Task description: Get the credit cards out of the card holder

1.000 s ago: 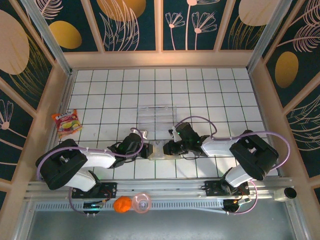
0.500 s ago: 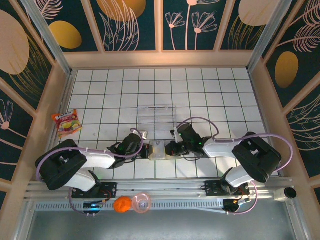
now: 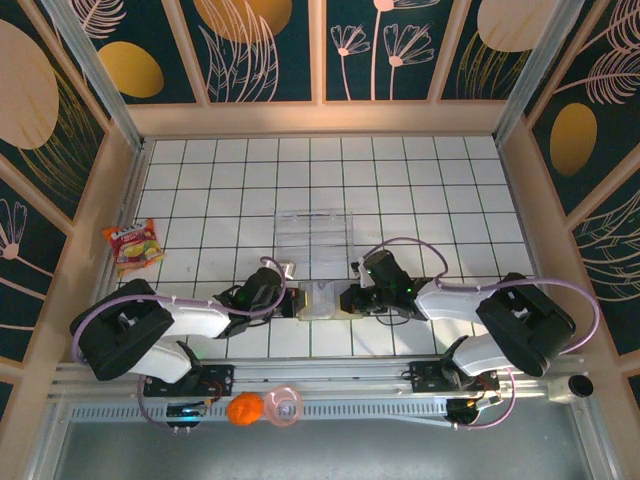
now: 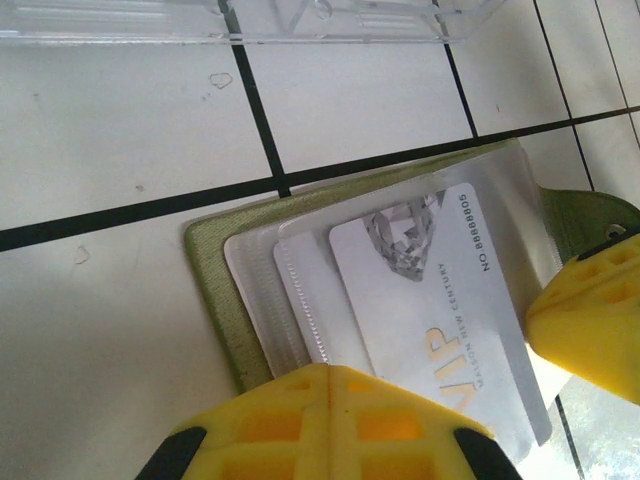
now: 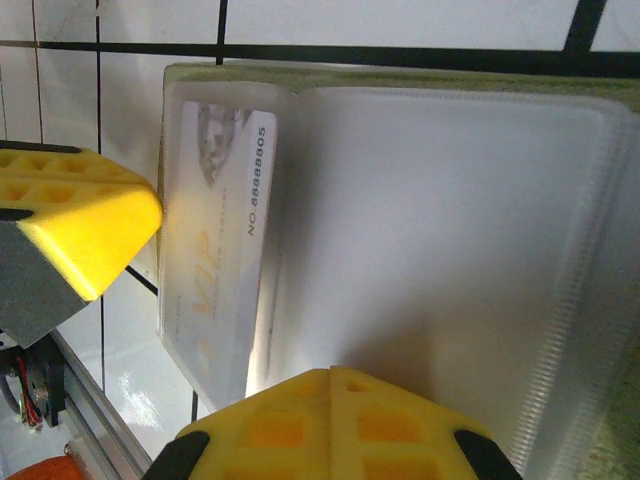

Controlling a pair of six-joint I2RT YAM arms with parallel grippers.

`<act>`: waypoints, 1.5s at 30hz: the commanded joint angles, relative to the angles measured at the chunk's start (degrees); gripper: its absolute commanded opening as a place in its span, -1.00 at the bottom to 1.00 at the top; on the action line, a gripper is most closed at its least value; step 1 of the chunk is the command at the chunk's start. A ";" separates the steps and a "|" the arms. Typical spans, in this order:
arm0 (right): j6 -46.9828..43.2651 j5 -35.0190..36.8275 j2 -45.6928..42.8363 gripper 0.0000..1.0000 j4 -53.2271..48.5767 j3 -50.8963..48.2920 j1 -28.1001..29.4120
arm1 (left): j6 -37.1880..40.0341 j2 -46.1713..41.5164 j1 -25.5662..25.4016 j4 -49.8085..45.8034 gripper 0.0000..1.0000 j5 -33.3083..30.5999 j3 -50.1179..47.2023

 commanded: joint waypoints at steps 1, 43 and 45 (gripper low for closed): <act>-0.61 1.32 -1.68 -0.91 -2.59 -0.10 -0.52 | 0.04 -0.98 0.41 -3.15 -1.00 -0.88 -0.91; 1.07 -3.93 5.30 -0.65 7.28 3.27 -1.82 | 0.81 6.91 -0.58 -0.52 -0.89 1.30 3.11; 1.24 -3.91 4.70 -0.75 7.36 2.71 -1.85 | 0.81 7.07 -0.56 -0.32 -0.92 1.40 2.96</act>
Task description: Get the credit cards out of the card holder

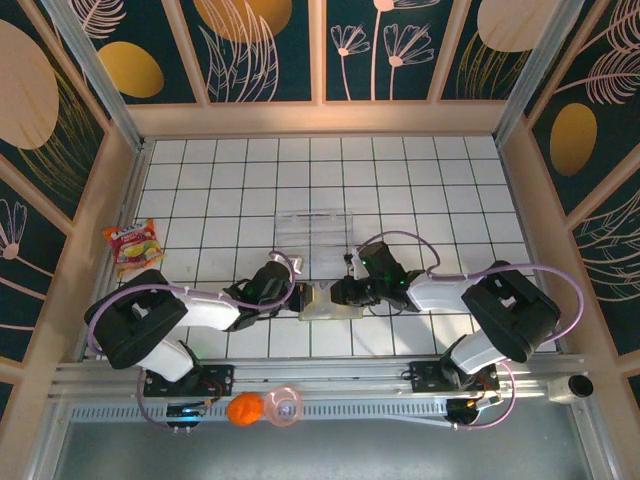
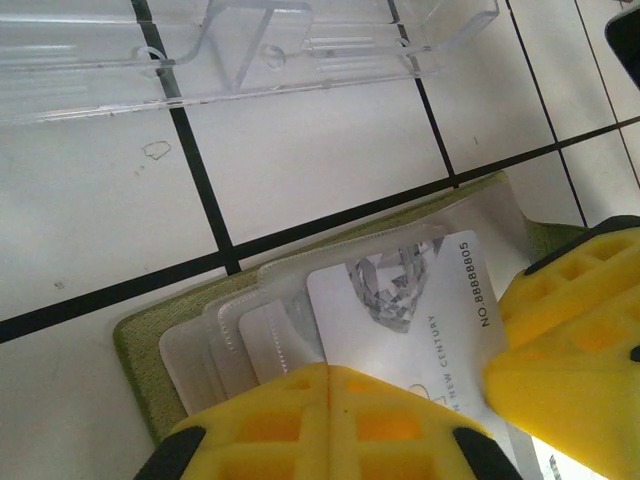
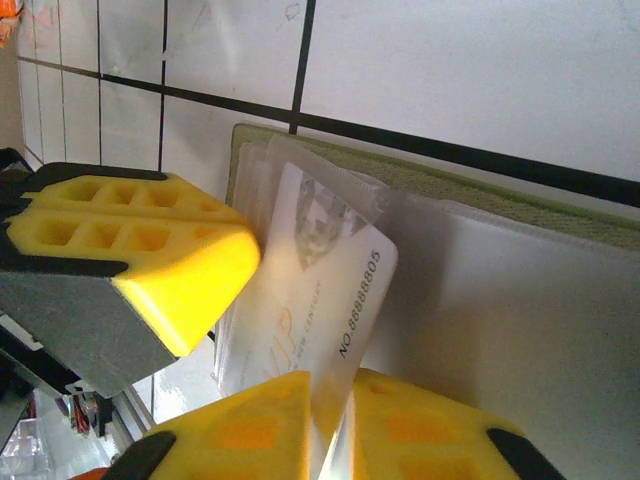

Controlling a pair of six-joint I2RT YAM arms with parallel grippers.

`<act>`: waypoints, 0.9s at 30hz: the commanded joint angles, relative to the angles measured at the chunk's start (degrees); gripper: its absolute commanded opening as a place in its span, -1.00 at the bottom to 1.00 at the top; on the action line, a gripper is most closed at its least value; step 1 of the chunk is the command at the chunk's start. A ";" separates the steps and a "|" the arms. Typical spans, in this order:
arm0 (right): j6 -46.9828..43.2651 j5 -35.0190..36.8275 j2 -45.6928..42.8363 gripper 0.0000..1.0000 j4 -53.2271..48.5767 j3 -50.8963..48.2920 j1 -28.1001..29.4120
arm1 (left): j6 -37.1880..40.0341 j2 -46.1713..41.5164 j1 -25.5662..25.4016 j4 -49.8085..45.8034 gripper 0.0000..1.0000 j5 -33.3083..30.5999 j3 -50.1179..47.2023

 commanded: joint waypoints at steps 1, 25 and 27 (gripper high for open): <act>0.74 0.73 -2.04 -0.78 1.31 -1.19 -0.48 | -0.68 1.21 -0.25 -2.42 -0.94 1.04 -1.72; -1.33 1.42 -8.28 -1.00 -2.76 -6.95 -3.91 | -0.03 0.01 -0.23 -3.41 -1.00 0.99 -2.51; -2.16 0.54 -8.57 -0.99 -2.36 -7.02 -4.00 | 0.14 0.04 -0.11 -3.07 -1.00 1.51 -2.47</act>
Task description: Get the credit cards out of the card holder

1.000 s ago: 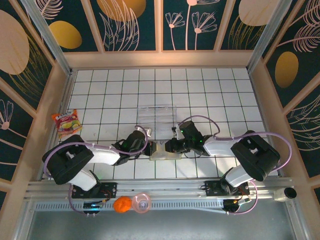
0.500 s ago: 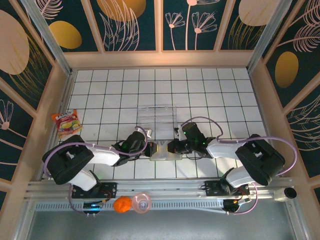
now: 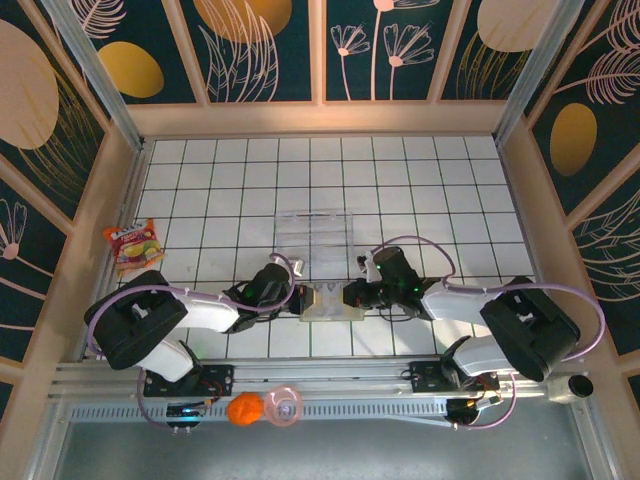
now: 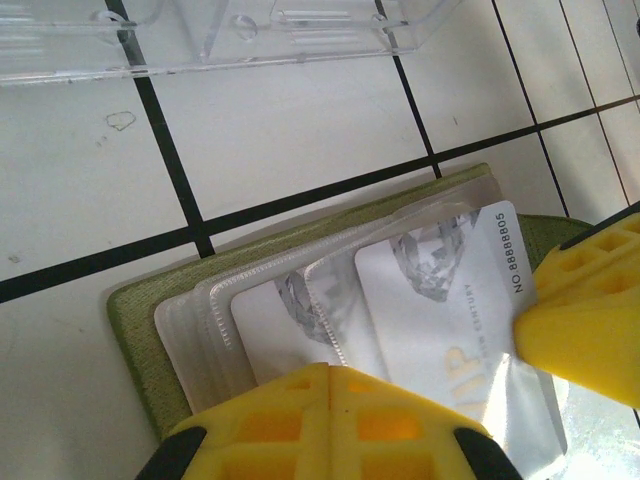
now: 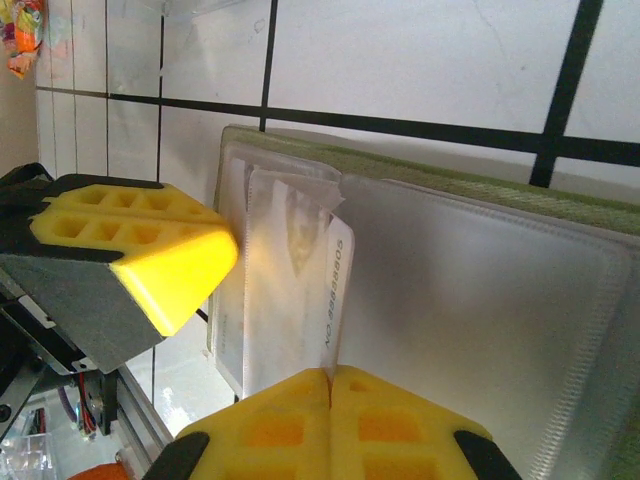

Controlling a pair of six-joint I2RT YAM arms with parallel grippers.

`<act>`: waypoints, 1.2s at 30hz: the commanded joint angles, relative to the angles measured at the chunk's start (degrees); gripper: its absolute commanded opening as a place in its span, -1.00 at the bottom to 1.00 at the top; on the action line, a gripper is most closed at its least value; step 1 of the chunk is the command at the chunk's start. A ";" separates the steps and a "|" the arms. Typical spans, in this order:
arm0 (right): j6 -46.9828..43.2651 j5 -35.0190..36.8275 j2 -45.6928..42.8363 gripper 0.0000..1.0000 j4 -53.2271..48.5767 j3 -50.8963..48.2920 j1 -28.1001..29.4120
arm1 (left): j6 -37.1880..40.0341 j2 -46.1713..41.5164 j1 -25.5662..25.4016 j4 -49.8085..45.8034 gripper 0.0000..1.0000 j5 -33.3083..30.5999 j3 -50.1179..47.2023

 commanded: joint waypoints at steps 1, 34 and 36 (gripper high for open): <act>-2.95 -0.53 -0.95 -0.83 -1.93 -1.04 -0.91 | 0.87 0.29 0.16 -4.17 -1.00 0.28 -1.47; -1.37 1.79 -4.72 -0.95 -4.55 -0.32 -0.79 | 0.76 -1.48 0.20 -4.73 -1.00 0.67 -1.50; -2.07 1.27 -5.83 -0.76 -5.30 0.55 -0.68 | 0.70 -2.88 0.15 -6.23 -1.00 -0.12 -1.20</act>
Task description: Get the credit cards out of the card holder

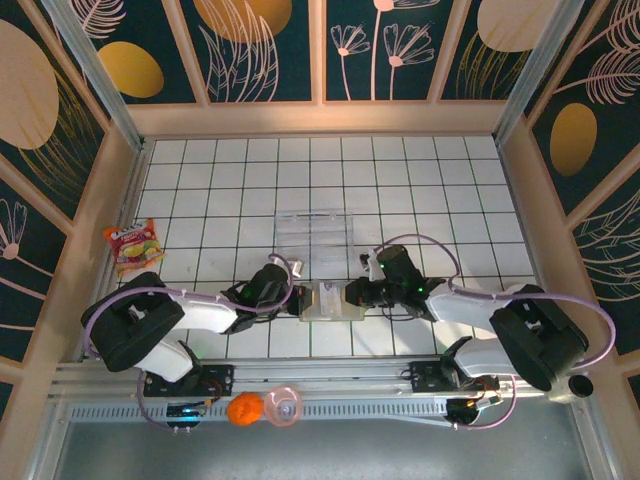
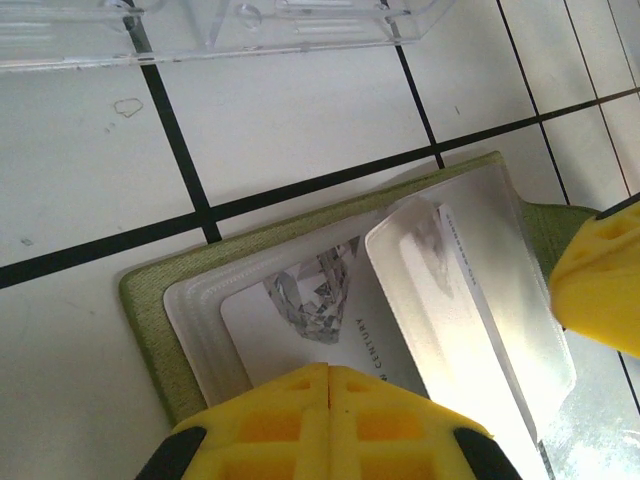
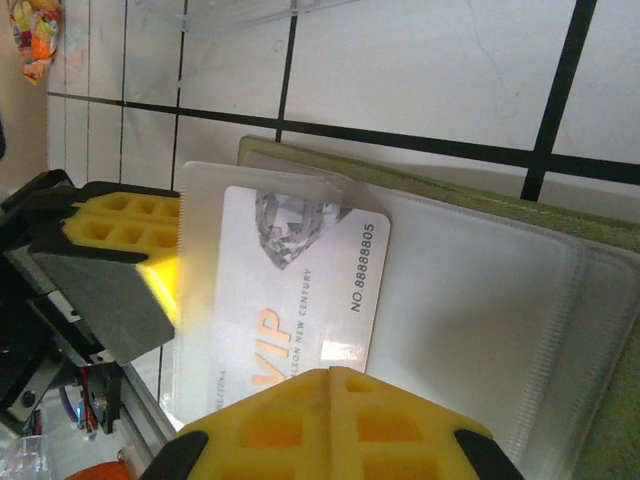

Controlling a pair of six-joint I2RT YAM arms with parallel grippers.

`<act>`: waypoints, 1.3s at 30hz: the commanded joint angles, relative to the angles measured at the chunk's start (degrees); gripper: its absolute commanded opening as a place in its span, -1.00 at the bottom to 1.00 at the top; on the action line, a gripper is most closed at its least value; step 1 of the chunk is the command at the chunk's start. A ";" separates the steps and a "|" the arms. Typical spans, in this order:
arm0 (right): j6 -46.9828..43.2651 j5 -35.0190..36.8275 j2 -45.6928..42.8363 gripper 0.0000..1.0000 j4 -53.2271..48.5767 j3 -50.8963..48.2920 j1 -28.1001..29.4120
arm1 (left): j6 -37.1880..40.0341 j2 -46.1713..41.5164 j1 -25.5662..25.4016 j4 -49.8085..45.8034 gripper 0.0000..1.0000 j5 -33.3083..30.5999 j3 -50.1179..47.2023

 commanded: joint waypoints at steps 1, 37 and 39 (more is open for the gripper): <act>-1.33 0.95 -2.35 -0.64 -3.45 1.31 -0.11 | 0.17 -2.66 0.16 -5.62 -0.99 -1.12 -0.67; 0.60 0.53 6.91 -0.52 0.75 5.44 2.18 | -1.97 2.75 -0.28 0.10 -1.00 1.64 -0.34; 0.86 0.53 7.17 -0.52 1.14 5.23 2.18 | -1.97 2.67 -0.29 0.23 -1.00 1.64 -0.58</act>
